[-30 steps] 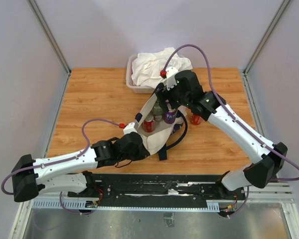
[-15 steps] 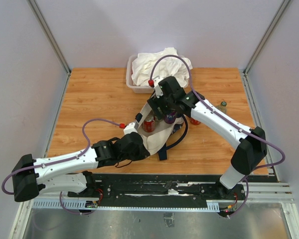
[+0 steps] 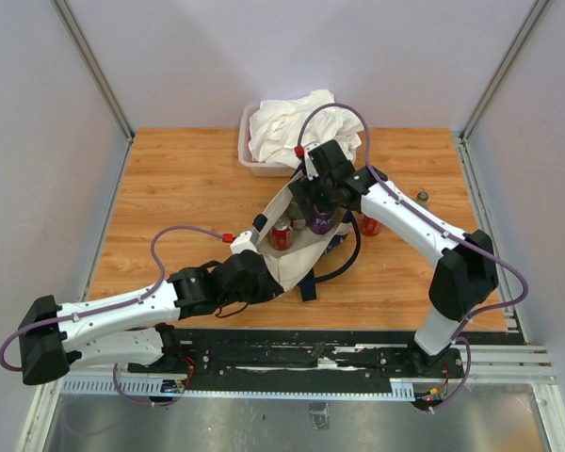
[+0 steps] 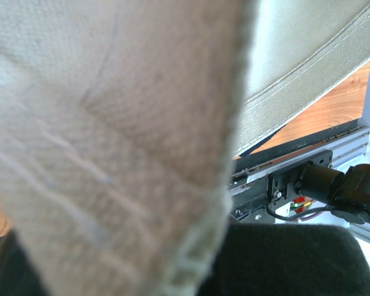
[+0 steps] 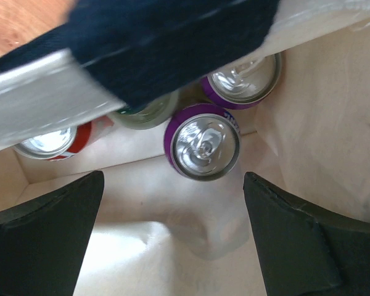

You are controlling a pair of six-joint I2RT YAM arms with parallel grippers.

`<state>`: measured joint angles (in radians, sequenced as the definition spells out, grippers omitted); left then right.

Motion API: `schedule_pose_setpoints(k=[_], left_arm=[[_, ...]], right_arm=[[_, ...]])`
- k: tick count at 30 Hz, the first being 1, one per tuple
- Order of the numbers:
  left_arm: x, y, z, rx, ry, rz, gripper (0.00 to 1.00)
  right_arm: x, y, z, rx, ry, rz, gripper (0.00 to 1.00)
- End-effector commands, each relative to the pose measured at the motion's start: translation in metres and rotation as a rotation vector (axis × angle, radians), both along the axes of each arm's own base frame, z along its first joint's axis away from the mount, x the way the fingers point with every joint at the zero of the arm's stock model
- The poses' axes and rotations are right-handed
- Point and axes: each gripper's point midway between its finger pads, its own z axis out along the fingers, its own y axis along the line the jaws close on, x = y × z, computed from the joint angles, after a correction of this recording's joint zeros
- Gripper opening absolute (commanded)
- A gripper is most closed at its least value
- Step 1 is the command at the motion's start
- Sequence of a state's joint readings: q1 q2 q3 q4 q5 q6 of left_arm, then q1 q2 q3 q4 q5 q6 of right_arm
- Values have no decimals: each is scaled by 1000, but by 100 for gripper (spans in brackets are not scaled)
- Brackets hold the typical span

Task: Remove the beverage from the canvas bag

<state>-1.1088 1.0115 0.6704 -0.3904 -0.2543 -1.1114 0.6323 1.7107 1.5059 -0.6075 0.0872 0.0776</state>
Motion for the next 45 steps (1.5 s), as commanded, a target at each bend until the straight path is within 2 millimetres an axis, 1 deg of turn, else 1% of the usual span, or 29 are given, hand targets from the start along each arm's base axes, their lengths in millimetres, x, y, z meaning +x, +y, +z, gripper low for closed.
schedule_pose_setpoints(k=[1, 4, 10, 16, 19, 23, 24, 25, 30, 35, 38, 42, 43, 44, 45], left_arm=[[-7, 11, -16, 51, 28, 0, 1], [-6, 11, -16, 52, 28, 0, 0], [-6, 9, -16, 54, 28, -5, 1], [-6, 9, -17, 54, 30, -4, 0], [-6, 10, -16, 55, 29, -2, 1], [-6, 9, -16, 53, 30, -4, 0], [-6, 9, -16, 56, 31, -4, 0], [-6, 10, -17, 57, 32, -3, 0], [-6, 11, -16, 55, 31, 2, 1], [-6, 11, -16, 53, 31, 4, 0], [-6, 11, -17, 55, 33, 3, 0], [-6, 11, -17, 56, 33, 4, 1], [-6, 11, -17, 56, 33, 4, 0], [-6, 11, -17, 56, 33, 5, 0], [-6, 11, -17, 56, 33, 4, 0]], right_arm=[[-1, -28, -31, -98, 89, -61, 99], [1, -29, -45, -123, 123, -62, 99], [9, -29, -65, -154, 169, -72, 99], [15, -26, -76, -180, 200, -70, 100], [15, -28, -81, -194, 211, -80, 98], [13, -33, -87, -217, 217, -89, 91], [11, -35, -97, -235, 238, -89, 88], [9, -37, -103, -247, 251, -90, 85], [2, -44, -118, -280, 278, -84, 74], [-3, -46, -129, -289, 303, -71, 63], [-2, -44, -129, -282, 298, -68, 58], [1, -40, -124, -250, 272, -69, 59], [2, -38, -121, -240, 263, -67, 57], [4, -37, -117, -228, 250, -68, 54], [5, -36, -116, -223, 247, -63, 45]])
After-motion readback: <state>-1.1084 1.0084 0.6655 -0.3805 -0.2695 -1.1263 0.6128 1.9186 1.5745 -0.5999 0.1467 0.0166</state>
